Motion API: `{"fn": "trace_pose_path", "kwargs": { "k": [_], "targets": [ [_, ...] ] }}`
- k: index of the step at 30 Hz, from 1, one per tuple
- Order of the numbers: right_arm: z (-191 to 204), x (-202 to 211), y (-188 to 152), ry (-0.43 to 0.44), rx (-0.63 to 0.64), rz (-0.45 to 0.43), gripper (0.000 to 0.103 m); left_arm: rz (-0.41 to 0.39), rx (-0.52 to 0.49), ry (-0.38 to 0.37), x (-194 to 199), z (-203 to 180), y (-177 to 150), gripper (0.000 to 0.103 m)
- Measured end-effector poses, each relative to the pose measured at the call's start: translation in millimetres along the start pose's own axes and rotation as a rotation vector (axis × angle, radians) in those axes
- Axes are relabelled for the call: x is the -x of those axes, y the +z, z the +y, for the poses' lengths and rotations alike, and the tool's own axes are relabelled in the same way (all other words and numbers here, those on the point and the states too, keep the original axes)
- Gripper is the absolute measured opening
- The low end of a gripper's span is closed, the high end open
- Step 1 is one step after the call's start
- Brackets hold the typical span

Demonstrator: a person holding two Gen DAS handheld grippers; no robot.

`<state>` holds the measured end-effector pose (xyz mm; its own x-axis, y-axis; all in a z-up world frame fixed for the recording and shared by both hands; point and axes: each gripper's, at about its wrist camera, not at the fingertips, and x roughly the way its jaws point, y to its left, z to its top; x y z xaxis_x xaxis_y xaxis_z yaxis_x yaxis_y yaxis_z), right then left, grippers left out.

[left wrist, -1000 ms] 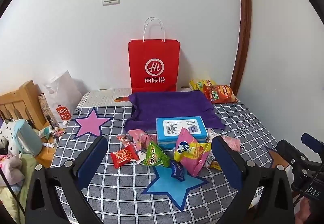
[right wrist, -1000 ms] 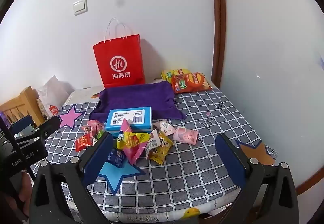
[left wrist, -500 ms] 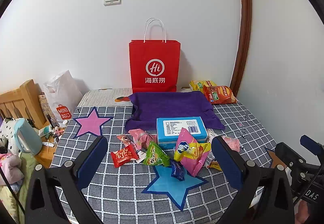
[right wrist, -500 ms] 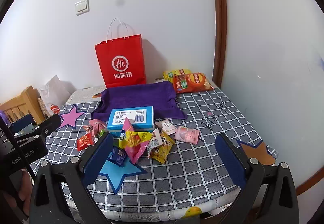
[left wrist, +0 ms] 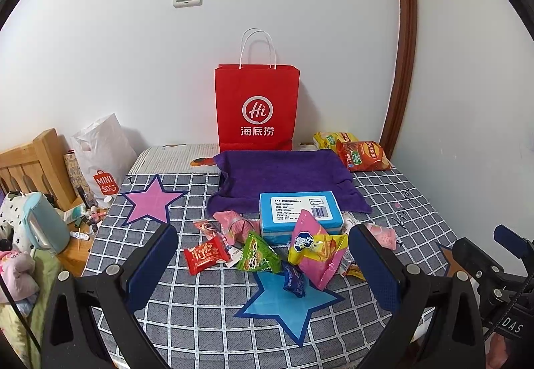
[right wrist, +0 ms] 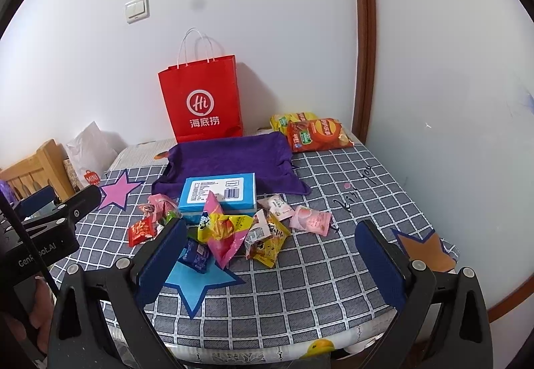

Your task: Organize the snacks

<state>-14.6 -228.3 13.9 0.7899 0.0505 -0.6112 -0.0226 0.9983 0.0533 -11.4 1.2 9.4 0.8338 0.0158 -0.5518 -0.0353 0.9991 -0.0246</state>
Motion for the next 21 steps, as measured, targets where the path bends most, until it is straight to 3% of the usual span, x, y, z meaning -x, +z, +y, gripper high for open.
{"fn": "trace_pose_path", "kwargs": {
  "k": [21],
  "targets": [
    [3.7,1.0,-2.2,0.001,0.008,-0.006,0.1,0.004,0.004,-0.002,-1.6,2.4,-1.6,0.102]
  ]
}}
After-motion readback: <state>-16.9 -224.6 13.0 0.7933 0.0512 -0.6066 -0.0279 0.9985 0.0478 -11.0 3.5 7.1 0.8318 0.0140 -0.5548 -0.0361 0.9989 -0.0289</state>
